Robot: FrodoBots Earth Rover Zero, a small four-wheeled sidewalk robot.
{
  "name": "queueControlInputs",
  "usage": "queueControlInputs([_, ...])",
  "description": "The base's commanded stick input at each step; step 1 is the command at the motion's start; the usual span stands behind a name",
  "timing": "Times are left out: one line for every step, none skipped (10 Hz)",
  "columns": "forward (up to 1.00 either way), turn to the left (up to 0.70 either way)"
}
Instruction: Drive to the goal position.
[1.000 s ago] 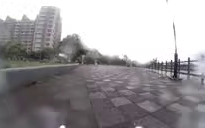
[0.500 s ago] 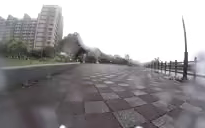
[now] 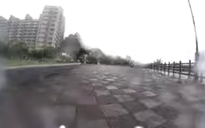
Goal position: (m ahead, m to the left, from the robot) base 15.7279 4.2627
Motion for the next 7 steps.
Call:
queueControlInputs([1.0, 0.0])
queueControlInputs([1.0, 0.0])
queueControlInputs([1.0, 0.0])
queueControlInputs([1.0, 0.0])
queueControlInputs([1.0, 0.0])
queueControlInputs([1.0, 0.0])
queueControlInputs([1.0, 0.0])
